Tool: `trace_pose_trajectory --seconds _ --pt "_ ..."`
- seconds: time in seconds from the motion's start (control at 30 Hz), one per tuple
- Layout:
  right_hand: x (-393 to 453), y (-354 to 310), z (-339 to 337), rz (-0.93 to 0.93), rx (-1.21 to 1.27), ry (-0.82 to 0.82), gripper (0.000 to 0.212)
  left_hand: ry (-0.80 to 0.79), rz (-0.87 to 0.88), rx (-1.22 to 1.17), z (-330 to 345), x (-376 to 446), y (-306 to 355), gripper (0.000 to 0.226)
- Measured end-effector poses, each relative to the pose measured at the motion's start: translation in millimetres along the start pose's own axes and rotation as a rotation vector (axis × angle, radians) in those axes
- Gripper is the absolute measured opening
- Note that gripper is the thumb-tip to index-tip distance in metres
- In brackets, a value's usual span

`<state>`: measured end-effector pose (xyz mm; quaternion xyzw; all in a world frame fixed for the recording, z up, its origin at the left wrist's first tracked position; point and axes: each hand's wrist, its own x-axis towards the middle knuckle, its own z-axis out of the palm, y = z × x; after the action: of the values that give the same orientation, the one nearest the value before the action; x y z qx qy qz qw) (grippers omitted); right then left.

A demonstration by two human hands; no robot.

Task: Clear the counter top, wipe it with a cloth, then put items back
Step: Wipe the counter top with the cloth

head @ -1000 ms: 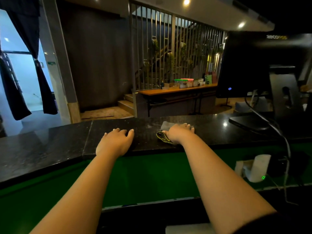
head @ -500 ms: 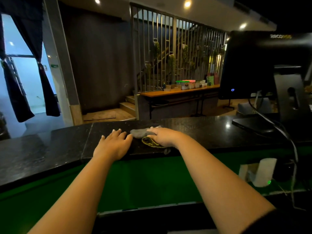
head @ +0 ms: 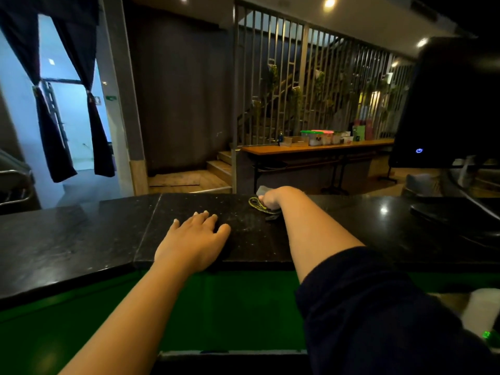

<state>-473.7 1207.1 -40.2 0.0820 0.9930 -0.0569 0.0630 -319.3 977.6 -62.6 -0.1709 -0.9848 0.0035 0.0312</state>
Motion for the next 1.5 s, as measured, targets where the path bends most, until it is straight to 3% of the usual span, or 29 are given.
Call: trace_pose_trajectory --seconds 0.03,0.13,0.4,0.57,0.67,0.77,0.83,0.93,1.03,1.1,1.2,1.4,1.5 --pt "-21.1 -5.3 -2.4 0.045 0.118 -0.025 0.044 0.019 0.002 -0.020 -0.6 -1.4 2.2 0.059" --pt "-27.1 -14.8 -13.8 -0.059 0.060 -0.131 0.063 0.044 -0.023 -0.082 1.4 1.2 1.2 0.061" --pt "-63.6 -34.3 -10.3 -0.406 0.070 -0.209 0.050 0.116 -0.068 -0.172 -3.3 -3.3 4.0 0.061" --pt "-126.7 -26.1 -5.5 -0.518 0.194 -0.232 0.058 0.162 -0.050 -0.083 -11.7 -19.3 11.0 0.031" --pt "-166.2 -20.6 2.1 -0.580 0.312 -0.228 0.057 0.196 -0.085 -0.271 -18.8 -26.6 16.8 0.035" --pt "-204.1 -10.6 18.4 -0.638 0.545 -0.193 0.046 0.171 -0.240 -0.768 -29.7 -27.4 18.8 0.049" --pt "-228.1 -0.9 22.6 -0.718 0.659 -0.193 0.039 0.172 -0.296 -0.882 -33.4 -27.4 9.7 0.055" --pt "-252.0 15.6 9.0 -0.770 0.822 -0.246 0.036 0.095 -0.241 -0.537 -35.4 -34.3 -14.0 0.055" --pt "-235.2 24.9 -3.7 -0.608 0.858 0.013 0.036 0.038 -0.149 -0.248 -20.9 -44.5 -31.9 0.055" --pt "-201.3 27.2 1.0 -0.366 0.623 0.183 0.038 0.078 -0.119 -0.216 -13.7 -46.4 -34.0 0.053" --pt "-167.9 17.0 22.7 -0.134 0.209 0.117 0.044 0.102 -0.114 -0.202 -13.0 -44.5 -32.9 0.052" --pt "-210.5 -59.1 31.2 -0.455 0.168 0.088 0.044 0.114 -0.053 -0.072 -11.2 -45.3 -38.0 0.047" --pt "-228.9 -54.4 42.6 -0.643 0.281 0.072 0.040 0.115 -0.041 -0.041 -11.9 -46.0 -39.4 0.046"
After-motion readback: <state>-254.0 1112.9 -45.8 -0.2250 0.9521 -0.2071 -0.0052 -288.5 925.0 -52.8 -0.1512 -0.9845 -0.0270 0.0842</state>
